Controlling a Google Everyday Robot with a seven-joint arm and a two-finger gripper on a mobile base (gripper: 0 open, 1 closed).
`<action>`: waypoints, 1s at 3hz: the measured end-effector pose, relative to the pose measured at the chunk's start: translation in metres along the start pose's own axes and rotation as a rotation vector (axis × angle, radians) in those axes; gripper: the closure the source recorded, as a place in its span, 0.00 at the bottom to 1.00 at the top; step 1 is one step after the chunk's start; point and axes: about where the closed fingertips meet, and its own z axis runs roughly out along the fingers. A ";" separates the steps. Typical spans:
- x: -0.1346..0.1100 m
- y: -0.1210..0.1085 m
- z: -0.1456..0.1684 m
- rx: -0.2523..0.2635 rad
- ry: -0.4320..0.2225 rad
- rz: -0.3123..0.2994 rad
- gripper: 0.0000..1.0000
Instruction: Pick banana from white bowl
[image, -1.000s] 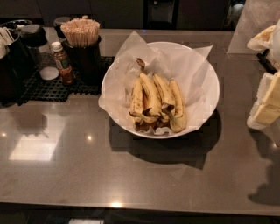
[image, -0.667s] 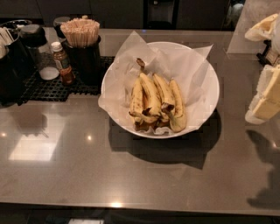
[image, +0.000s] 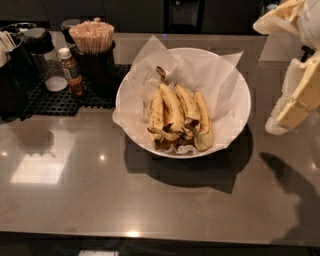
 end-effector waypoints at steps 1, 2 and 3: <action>-0.022 0.009 0.013 -0.063 -0.098 -0.023 0.00; -0.033 0.015 0.029 -0.102 -0.136 -0.024 0.00; -0.034 0.018 0.046 -0.120 -0.127 -0.002 0.00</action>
Offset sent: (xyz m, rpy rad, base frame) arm -0.0043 0.0624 -0.0339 0.1591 0.1237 0.1416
